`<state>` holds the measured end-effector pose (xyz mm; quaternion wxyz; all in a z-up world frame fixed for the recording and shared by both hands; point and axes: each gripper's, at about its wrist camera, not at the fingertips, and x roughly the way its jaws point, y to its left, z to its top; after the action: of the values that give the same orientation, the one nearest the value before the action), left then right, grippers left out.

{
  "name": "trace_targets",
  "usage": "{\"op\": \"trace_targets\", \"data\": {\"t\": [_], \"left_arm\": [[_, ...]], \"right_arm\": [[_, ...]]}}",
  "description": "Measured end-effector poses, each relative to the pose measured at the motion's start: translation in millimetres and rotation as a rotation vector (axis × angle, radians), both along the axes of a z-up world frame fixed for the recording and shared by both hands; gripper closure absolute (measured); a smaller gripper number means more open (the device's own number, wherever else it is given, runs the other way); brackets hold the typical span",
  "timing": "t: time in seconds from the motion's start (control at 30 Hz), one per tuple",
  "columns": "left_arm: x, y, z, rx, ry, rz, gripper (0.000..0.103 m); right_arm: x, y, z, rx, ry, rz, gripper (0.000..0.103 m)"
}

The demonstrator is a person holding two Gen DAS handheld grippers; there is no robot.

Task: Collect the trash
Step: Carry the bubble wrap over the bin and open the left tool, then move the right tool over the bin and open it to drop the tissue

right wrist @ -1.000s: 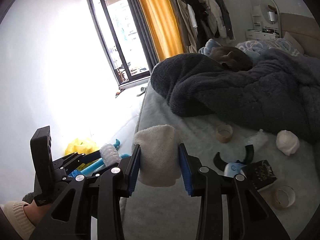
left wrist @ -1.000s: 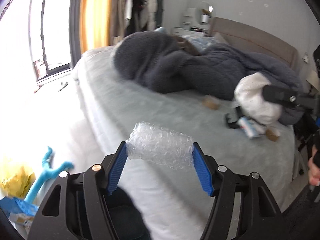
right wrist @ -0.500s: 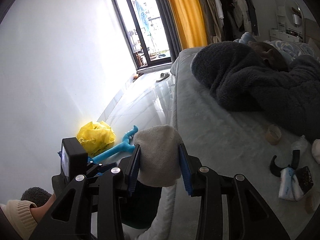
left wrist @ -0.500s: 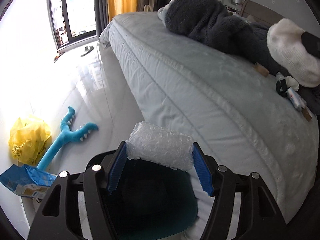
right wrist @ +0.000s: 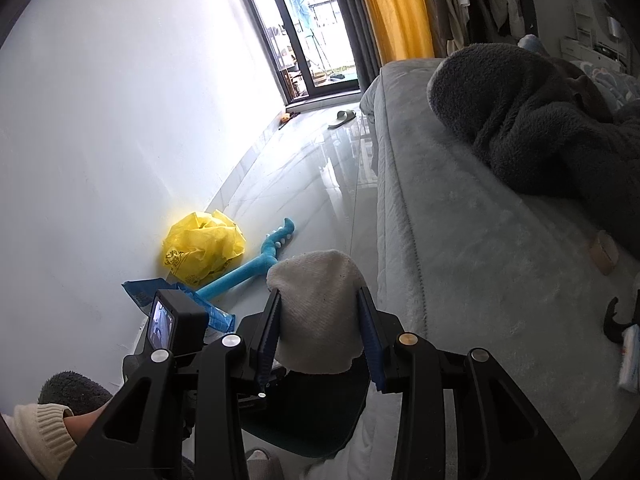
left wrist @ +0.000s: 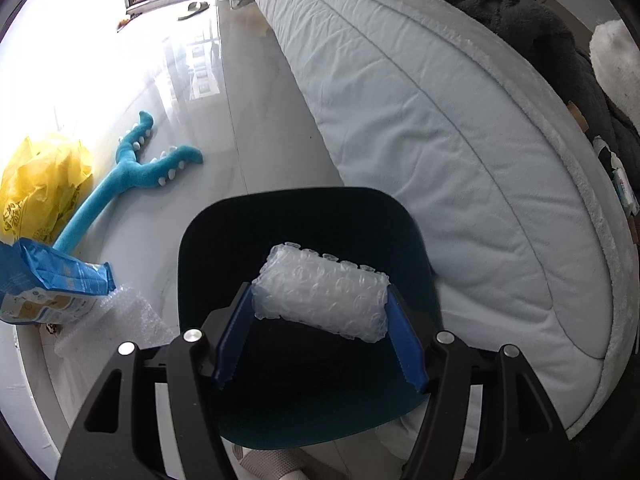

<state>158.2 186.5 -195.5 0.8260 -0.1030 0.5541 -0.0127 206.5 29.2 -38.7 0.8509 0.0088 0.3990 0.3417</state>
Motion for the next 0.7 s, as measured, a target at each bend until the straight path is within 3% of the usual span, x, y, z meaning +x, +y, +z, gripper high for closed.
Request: {"op": "trace_targets", "data": {"t": [0.17, 0.3, 0.53, 0.7], "left_arm": [[-6.4, 10.1, -18.3, -0.029, 0.089, 0.001, 0.034], [-13.7, 21.6, -20.2, -0.040, 0.126, 0.017, 0.027], [-25.3, 43.8, 0.2, -0.045, 0.069, 0.063, 0.016], [-34.7, 59.3, 21.8, -0.032, -0.013, 0.078, 0.015]], "right_arm": [[1.8, 18.3, -14.2, -0.035, 0.039, 0.020, 0.065], [5.3, 27.8, -28.4, -0.074, 0.076, 0.030, 0.065], [3.6, 53.3, -44.5, -0.128, 0.110, 0.061, 0.065], [2.1, 74.0, -63.3, -0.174, 0.141, 0.086, 0.065]]}}
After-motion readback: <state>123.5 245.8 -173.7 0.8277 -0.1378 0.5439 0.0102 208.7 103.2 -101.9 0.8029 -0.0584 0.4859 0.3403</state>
